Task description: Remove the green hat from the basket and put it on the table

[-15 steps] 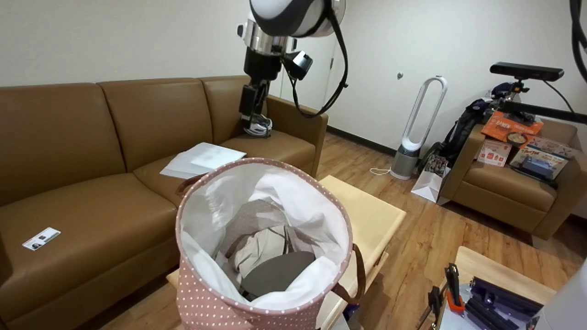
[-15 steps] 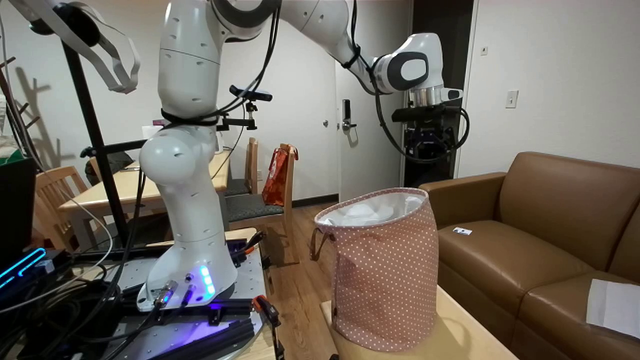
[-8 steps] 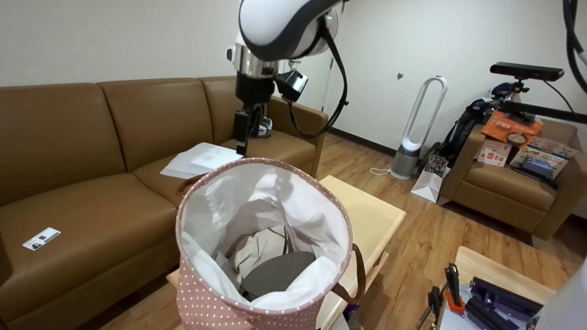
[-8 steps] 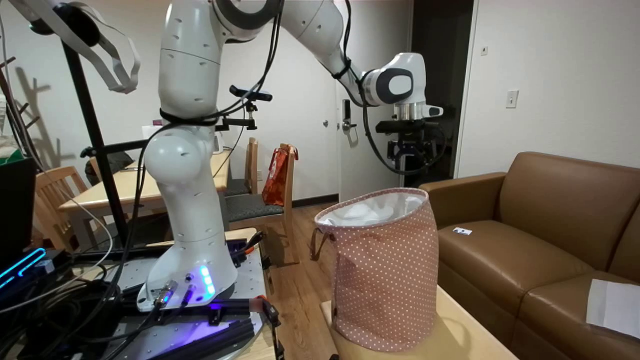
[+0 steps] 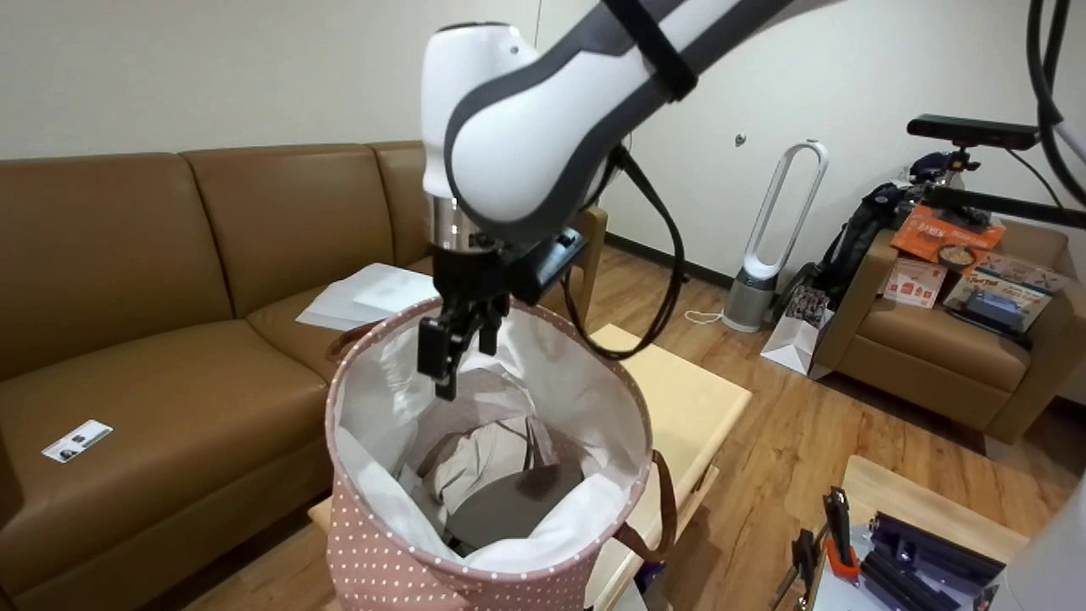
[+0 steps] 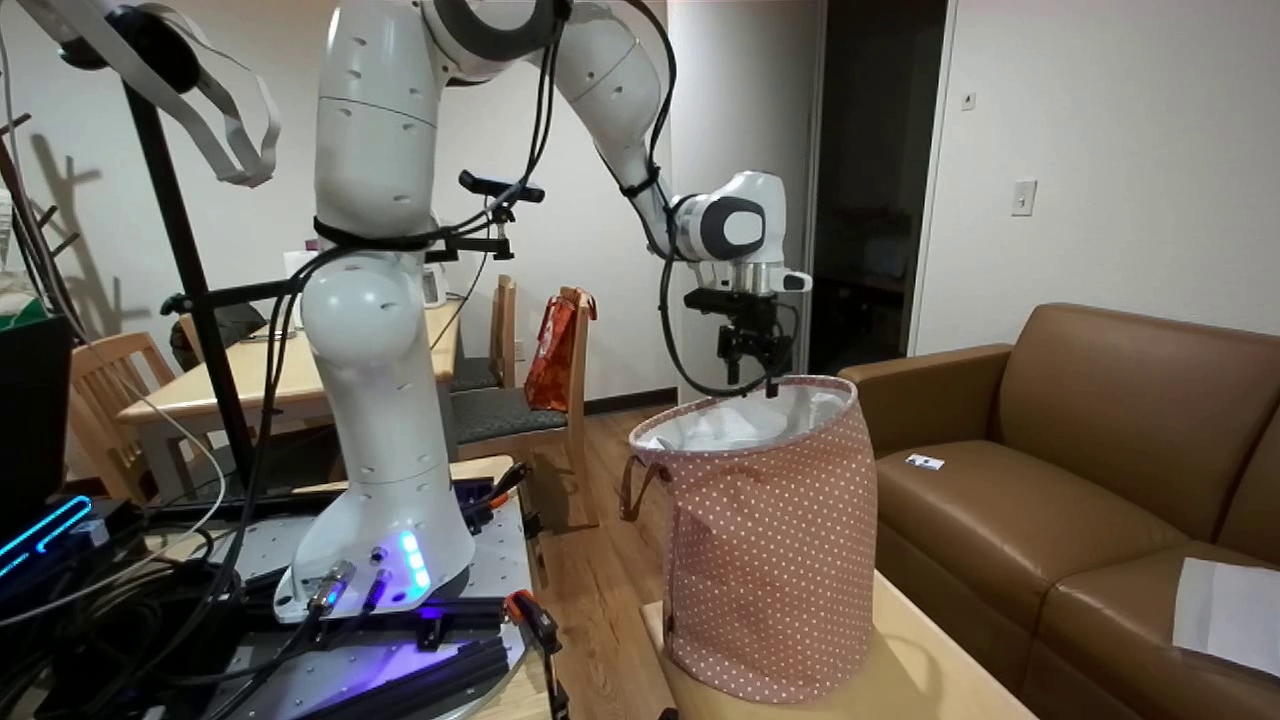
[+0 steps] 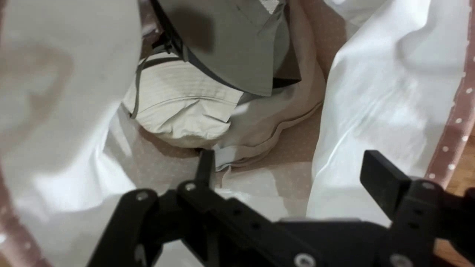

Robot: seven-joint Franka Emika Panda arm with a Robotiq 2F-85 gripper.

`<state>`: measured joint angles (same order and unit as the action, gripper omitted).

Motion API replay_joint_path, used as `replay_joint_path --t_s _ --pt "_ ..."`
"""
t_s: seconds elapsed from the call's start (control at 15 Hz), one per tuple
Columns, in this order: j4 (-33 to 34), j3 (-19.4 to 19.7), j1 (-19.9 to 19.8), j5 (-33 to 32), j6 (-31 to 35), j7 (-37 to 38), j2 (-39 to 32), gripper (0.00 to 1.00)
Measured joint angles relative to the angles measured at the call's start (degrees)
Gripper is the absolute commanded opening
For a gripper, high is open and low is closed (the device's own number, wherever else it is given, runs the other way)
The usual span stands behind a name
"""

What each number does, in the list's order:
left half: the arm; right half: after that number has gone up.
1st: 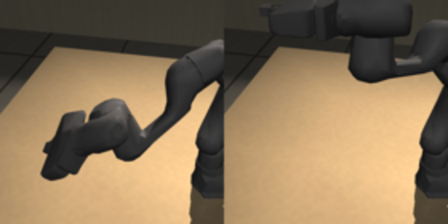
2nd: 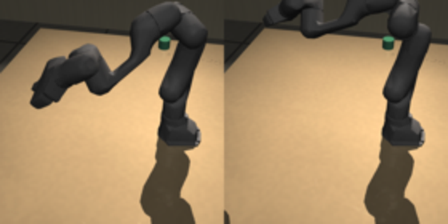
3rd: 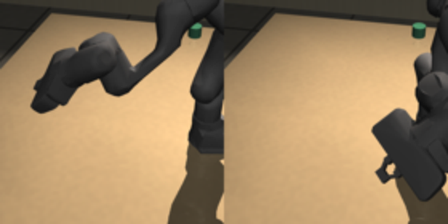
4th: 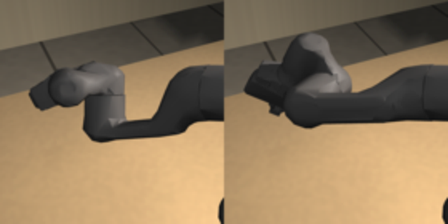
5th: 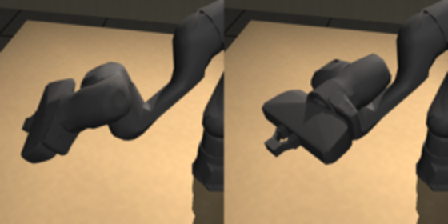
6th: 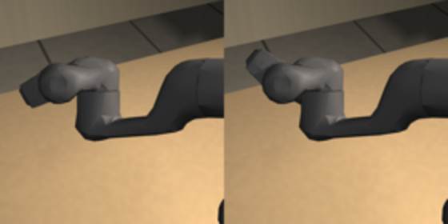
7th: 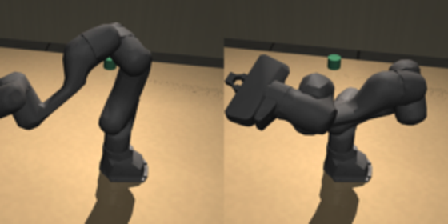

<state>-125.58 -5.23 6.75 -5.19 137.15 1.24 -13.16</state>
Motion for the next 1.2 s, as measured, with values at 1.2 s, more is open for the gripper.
replay_joint_path --t_s 1.2 --pt "-9.4 17.0 20.6 -13.2 37.5 25.4 -13.4 1.00"
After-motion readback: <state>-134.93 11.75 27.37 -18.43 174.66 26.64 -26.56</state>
